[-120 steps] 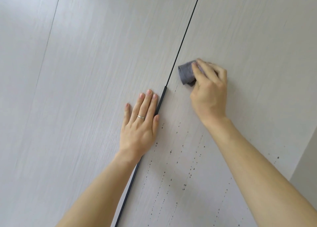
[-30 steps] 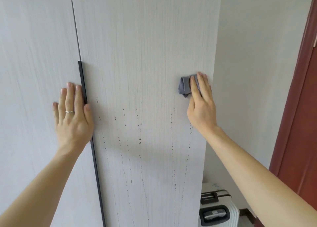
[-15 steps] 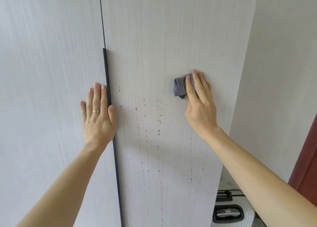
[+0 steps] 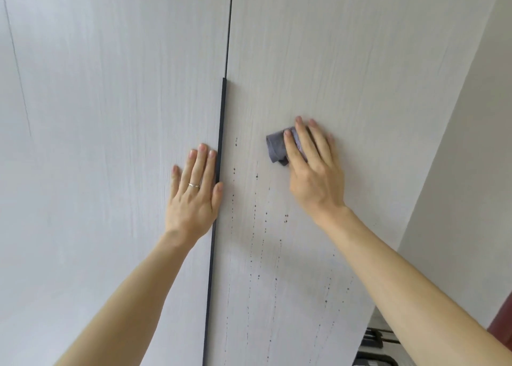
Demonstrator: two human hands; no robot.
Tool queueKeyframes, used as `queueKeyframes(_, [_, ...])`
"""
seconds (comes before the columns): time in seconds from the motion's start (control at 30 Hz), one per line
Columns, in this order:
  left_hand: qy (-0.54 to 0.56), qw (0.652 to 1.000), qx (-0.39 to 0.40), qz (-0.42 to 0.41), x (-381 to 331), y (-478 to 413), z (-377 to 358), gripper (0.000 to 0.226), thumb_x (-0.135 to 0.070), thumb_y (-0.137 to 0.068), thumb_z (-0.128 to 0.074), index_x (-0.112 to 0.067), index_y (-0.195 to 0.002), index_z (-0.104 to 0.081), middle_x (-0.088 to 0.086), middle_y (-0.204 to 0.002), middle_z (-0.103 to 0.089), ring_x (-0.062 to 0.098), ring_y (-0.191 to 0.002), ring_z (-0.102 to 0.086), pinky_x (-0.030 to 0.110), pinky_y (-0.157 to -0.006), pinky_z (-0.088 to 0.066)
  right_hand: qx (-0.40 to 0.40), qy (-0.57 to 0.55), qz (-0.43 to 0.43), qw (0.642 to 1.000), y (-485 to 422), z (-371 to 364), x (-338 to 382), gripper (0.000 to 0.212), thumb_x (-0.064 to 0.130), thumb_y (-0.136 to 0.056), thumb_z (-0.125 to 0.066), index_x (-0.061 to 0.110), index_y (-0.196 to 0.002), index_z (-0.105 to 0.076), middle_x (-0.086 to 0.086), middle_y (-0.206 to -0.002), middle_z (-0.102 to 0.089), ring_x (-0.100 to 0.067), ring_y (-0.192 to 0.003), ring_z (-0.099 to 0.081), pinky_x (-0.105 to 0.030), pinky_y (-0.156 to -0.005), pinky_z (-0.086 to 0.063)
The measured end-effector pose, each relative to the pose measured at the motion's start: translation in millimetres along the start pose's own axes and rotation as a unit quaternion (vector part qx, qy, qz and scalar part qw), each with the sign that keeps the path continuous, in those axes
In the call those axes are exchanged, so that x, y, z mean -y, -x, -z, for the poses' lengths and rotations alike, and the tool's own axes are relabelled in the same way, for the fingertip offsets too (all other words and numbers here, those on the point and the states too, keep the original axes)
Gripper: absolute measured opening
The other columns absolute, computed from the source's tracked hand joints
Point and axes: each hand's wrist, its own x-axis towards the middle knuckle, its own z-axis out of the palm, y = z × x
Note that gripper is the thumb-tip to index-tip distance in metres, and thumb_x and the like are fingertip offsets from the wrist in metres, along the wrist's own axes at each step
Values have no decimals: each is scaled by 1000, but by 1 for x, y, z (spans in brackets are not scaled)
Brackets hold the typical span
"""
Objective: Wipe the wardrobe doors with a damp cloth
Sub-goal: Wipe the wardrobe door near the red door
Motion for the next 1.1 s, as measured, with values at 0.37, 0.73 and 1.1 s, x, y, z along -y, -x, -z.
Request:
queueKeyframes(0.37, [-11, 998, -10, -60, 17, 4, -6, 62, -43, -108, -25, -14, -161, -13, 3, -169, -11, 21, -156, -8, 51, -124, -14, 4, -59, 71, 996, 47, -4, 33, 31, 5, -96, -61, 14, -124, -71, -4, -115, -71, -27, -102, -64, -41, -77, -55])
queueKeyframes(0.73, [14, 995, -16, -94, 33, 9, -8, 61, -43, -106, -26, -16, -161, -19, 1, -169, -12, 19, -156, -9, 50, -125, -12, 10, -56, 46, 997, 47, -9, 63, 34, 1, -92, -64, 15, -122, -72, -5, -114, -71, -32, -97, -65, -42, -79, -53])
queueKeyframes(1.1, [22, 994, -3, -108, 40, 15, -10, 64, -46, -105, -28, -18, -161, -17, -2, -169, -10, 16, -156, -7, 50, -125, -11, -55, -44, -88, 994, -76, -15, 56, 31, 6, -95, -61, 17, -122, -72, -7, -112, -66, -28, -98, -51, -34, -82, -49])
